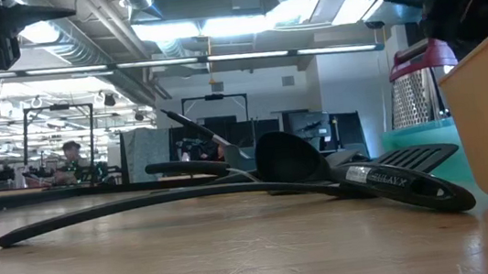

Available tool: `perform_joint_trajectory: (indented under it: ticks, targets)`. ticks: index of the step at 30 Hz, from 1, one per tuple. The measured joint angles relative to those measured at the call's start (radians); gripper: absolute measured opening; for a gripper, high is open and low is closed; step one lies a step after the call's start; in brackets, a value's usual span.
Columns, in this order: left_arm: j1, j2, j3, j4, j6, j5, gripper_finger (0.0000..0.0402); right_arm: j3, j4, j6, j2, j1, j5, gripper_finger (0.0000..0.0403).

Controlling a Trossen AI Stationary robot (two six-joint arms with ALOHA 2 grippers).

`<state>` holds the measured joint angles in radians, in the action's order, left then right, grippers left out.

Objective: Pick & Place Kitchen Items
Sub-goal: Put the small blue spatula into the yellow bin, then put the black serving spoon into the green bin

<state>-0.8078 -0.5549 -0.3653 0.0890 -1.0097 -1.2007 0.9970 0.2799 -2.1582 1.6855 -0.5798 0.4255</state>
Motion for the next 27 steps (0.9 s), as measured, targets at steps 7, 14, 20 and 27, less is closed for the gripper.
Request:
perform_joint_trajectory:
  ticks: [7,14,20,27]
  targets:
    - [-0.001,0.0,0.0,0.009,0.001,0.001,0.0132,0.0,0.038,0.001,0.001,0.01,-0.006,0.0057]
    - [-0.001,0.0,0.0,0.01,0.001,0.002,0.0132,0.0,0.03,-0.004,0.0,0.012,-0.033,0.0076]
    - [-0.001,0.0,0.0,0.013,0.0,0.004,0.0132,0.007,0.022,0.037,0.0,0.018,-0.028,0.0114]
    - [-0.001,0.0,0.0,0.014,-0.009,0.017,0.0132,0.09,0.015,0.211,0.0,0.038,-0.04,0.0137]
